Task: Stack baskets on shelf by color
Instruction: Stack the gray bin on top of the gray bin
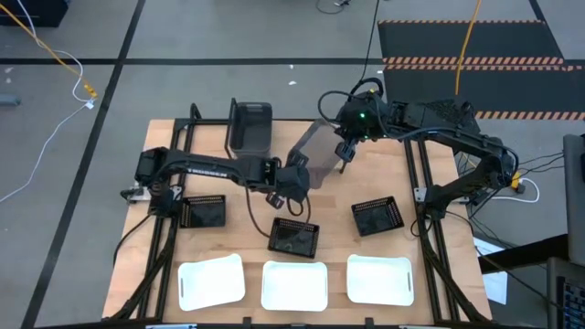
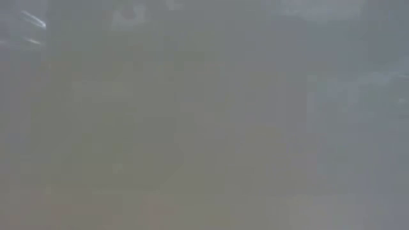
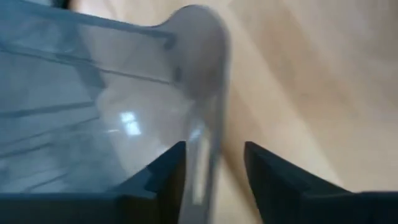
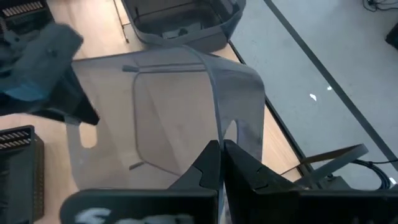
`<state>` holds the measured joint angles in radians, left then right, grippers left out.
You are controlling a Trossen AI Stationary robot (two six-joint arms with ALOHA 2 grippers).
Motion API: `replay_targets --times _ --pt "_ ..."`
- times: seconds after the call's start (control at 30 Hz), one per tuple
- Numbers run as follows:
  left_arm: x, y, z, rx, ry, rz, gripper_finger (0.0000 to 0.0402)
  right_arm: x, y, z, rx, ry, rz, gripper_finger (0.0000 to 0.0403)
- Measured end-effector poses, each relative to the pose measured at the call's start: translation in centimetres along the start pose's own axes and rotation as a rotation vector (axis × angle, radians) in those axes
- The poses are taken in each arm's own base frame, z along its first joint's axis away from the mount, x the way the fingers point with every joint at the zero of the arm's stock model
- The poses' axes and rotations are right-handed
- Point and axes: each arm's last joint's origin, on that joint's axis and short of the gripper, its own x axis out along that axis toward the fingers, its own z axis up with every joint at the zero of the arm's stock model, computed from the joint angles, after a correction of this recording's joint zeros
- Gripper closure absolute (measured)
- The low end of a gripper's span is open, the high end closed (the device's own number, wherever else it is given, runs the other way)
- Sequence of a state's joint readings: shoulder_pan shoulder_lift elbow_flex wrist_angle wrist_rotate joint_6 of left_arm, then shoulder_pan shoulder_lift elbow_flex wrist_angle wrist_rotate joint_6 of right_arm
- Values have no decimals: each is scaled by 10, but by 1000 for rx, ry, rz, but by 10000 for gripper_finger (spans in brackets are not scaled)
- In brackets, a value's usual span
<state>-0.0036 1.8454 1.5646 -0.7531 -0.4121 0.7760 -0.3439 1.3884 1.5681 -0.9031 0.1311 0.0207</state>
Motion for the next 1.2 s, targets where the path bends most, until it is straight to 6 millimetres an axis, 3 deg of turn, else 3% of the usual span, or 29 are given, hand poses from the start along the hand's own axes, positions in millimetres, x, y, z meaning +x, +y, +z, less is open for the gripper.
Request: replay_targets --times 0.27,0.53,0.73,0.83,1.0,1.13,1.2 --pt "-8 2 8 64 -14 91 390 -1 0 0 -7 -4 1 403" --pt "-23 3 17 78 -32 92 398 -1 -1 -1 -13 11 0 400" --pt "-49 11 28 34 -62 113 400 -8 -1 2 -51 -46 2 357" --pt "-62 15 29 14 -39 135 400 -23 -3 6 -82 -146 -9 325" --pt "-86 20 23 -37 60 160 401 -71 -7 8 -98 -373 -30 274" --pt "-108 24 5 -126 110 122 401 -109 -8 -2 -78 -527 -16 250" --pt "-121 28 -15 -177 140 85 401 -117 -6 -11 -59 -570 4 245"
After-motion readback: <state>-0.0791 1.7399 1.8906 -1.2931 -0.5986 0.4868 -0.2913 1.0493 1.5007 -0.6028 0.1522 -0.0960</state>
